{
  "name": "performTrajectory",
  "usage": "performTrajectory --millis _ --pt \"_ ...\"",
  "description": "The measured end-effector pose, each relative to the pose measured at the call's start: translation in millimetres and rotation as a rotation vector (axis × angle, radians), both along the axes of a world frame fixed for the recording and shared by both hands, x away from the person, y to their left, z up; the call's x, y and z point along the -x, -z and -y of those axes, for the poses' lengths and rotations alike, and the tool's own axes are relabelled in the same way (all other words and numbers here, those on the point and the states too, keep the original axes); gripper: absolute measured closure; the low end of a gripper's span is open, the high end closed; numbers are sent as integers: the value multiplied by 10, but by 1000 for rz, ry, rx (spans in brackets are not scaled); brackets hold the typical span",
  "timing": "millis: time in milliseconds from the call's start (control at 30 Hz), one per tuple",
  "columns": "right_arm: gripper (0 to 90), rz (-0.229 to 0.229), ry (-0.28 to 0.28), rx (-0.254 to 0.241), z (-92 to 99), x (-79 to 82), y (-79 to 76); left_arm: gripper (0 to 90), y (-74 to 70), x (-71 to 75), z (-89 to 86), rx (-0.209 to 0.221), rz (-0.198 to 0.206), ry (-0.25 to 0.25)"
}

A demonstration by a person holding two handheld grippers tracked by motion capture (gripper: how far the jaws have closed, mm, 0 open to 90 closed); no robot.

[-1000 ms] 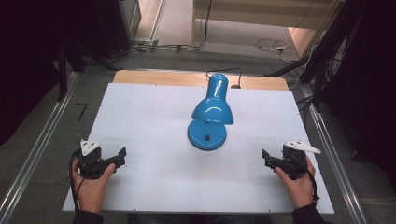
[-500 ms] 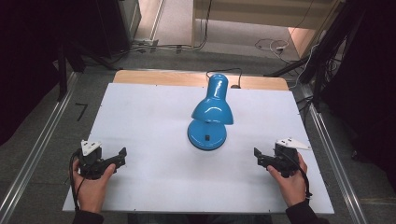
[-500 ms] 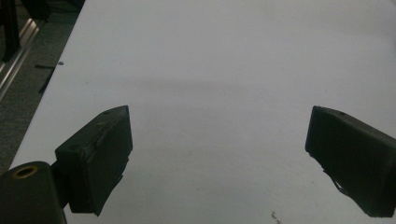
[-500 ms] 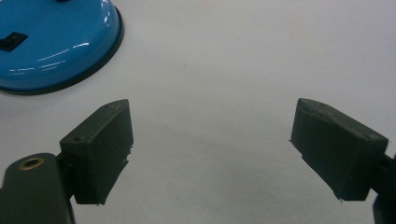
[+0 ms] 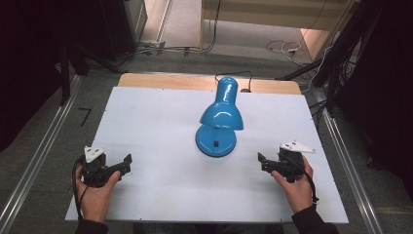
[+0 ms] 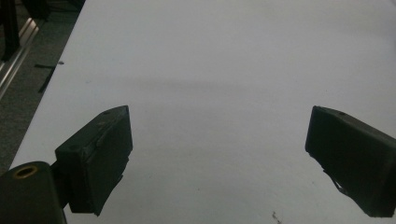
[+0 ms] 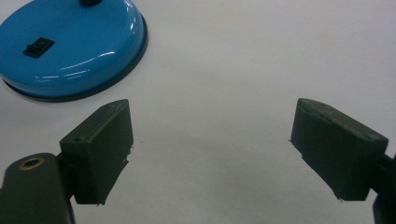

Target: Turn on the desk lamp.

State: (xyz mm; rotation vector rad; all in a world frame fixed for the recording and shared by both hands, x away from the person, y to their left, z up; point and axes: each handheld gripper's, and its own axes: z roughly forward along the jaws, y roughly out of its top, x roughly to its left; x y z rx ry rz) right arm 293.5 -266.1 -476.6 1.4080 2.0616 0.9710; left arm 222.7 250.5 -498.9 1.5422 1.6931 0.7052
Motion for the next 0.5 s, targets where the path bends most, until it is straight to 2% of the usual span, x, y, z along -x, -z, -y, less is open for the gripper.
performTrajectory --millis 500 --pt "118 -6 -41 14 -197 -69 10 82 2 0 -2 0 -3 2"
